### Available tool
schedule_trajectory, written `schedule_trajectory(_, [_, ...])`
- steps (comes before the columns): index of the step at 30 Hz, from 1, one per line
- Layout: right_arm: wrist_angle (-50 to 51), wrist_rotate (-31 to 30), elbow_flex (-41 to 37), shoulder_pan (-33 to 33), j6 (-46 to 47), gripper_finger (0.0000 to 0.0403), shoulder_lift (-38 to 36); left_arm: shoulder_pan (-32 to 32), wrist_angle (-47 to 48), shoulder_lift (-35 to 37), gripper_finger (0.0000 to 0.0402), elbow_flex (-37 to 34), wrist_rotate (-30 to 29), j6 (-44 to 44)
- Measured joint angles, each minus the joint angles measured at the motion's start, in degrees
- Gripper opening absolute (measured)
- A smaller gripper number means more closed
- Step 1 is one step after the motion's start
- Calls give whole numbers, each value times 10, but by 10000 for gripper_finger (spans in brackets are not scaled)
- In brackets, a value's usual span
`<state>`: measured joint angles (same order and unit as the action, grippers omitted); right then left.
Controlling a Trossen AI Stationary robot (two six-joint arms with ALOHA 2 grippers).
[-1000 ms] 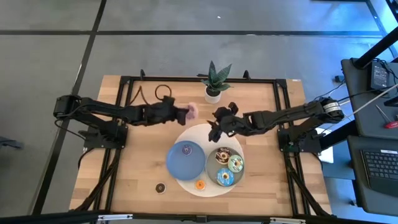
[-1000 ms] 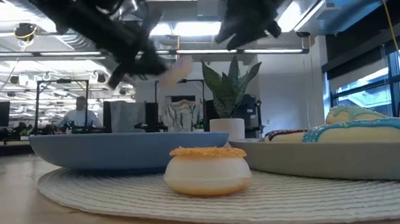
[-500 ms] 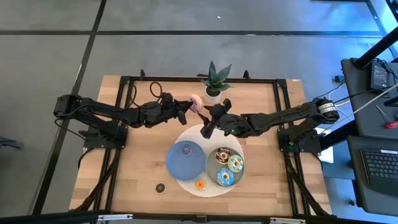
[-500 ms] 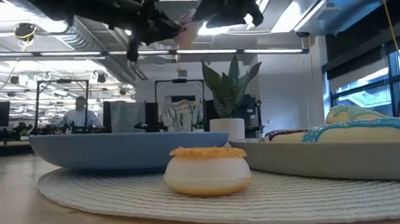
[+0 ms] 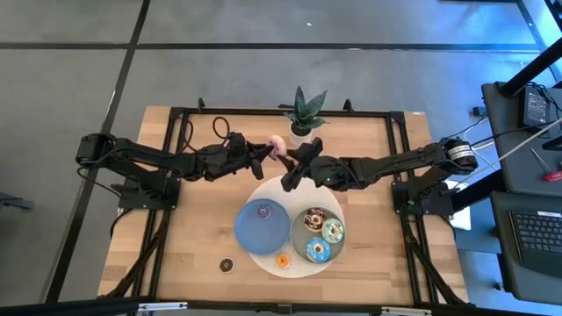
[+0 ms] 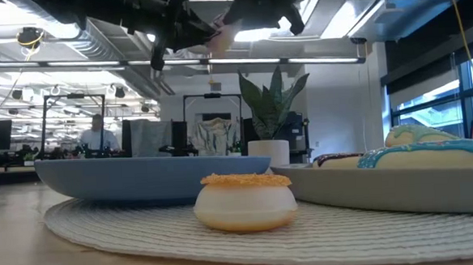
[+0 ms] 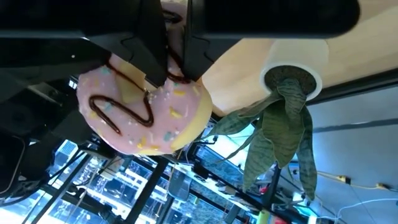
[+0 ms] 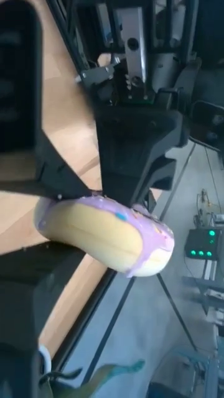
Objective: Pick & Place donuts
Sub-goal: Put the big purple donut on the gray plate
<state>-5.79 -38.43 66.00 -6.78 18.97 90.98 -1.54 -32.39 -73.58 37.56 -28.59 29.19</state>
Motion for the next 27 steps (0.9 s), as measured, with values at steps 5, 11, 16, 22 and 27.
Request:
schedule_trajectory(5, [1,10,0,0,-2,48,0,0,1,0,44,0,15,-26])
schedule_trajectory(11, [21,12,0,0,2,19,-2,-2,24,12,85,0,49,-35])
schedule_trajectory(16, [109,40,0,2,57,33,-33,-5,171,68,142,0,79,5])
schedule_trajectory(22, [258,285,0,24,156,28,-71,-5,333,149,184,0,126,11])
schedule_trajectory(27, [348,521,0,19,220,33,-59,-5,371,179,188,0,153,11])
